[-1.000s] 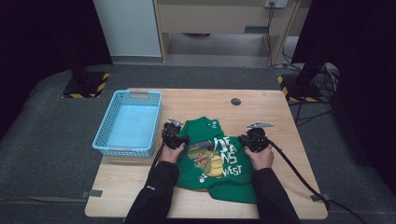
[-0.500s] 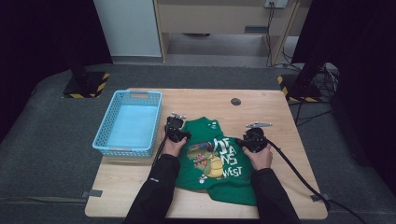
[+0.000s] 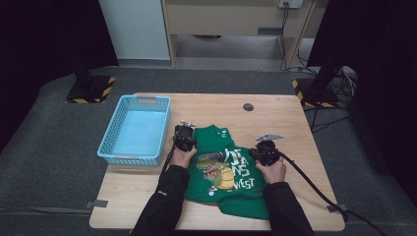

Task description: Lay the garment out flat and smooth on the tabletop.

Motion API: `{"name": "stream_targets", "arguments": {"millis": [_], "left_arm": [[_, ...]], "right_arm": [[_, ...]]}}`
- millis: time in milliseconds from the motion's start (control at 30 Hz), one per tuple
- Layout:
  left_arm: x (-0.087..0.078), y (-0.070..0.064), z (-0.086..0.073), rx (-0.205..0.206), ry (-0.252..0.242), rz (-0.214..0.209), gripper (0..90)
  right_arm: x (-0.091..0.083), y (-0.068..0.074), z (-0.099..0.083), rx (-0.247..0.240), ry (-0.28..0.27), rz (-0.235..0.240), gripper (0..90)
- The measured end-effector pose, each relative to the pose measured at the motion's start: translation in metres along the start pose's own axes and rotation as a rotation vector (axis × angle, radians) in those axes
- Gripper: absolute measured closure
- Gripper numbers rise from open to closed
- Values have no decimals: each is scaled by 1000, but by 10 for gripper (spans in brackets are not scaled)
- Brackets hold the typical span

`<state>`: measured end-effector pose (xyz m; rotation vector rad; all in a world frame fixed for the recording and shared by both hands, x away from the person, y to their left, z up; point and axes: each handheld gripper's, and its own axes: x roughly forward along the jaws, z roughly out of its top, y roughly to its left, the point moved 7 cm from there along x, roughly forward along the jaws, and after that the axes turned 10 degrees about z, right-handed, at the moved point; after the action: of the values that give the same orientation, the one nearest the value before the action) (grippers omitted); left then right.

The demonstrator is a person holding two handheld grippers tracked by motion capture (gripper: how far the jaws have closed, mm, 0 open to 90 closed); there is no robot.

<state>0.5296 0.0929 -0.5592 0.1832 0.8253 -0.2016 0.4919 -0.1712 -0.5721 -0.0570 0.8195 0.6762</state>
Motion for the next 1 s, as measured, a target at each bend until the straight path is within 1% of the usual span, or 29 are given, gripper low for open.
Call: {"name": "stream_targets", "arguments": {"millis": [67, 167, 300, 333, 500, 533, 600, 633, 667, 733, 767, 833, 867, 933, 967, 1000], "left_arm": [[-7, 1, 5, -4, -32, -4, 836], [-18, 2, 12, 4, -78, -5, 838], [-33, 2, 23, 7, -144, -9, 840], [-38, 3, 27, 7, -176, -14, 840], [-68, 7, 52, 23, -277, -12, 839], [-74, 8, 56, 25, -296, -8, 839], [-87, 9, 64, 22, -341, -9, 838], [-93, 8, 65, 19, -358, -16, 837], [-98, 7, 64, 20, -365, -19, 835], [-104, 5, 54, 34, -356, -13, 832], [-105, 4, 46, 36, -342, -15, 830], [-102, 3, 28, 43, -292, -11, 822], [-98, 2, 19, 42, -256, -11, 817], [-89, 0, 1, 48, -189, -1, 796], [-84, -1, -7, 52, -158, 6, 788], [-79, -2, -14, 51, -124, 10, 771]], "right_arm": [[-3, -1, 3, 2, -15, -1, 850], [-11, -3, 11, 5, -64, -15, 850], [-26, -4, 23, -13, -154, -35, 849], [-30, -5, 26, -18, -179, -39, 849], [-55, -9, 48, -24, -304, -52, 849], [-61, -9, 54, -30, -333, -55, 848], [-74, -6, 63, -65, -398, -66, 847], [-79, -4, 66, -85, -430, -67, 847], [-84, -2, 67, -97, -450, -68, 846], [-88, 3, 60, -96, -443, -46, 845], [-88, 5, 52, -87, -423, -28, 844], [-85, 10, 33, -67, -358, 14, 843], [-82, 12, 22, -51, -306, 39, 842], [-76, 16, 2, -36, -228, 61, 840], [-73, 17, -7, -22, -180, 77, 840], [-71, 19, -15, -19, -153, 86, 838]]}}
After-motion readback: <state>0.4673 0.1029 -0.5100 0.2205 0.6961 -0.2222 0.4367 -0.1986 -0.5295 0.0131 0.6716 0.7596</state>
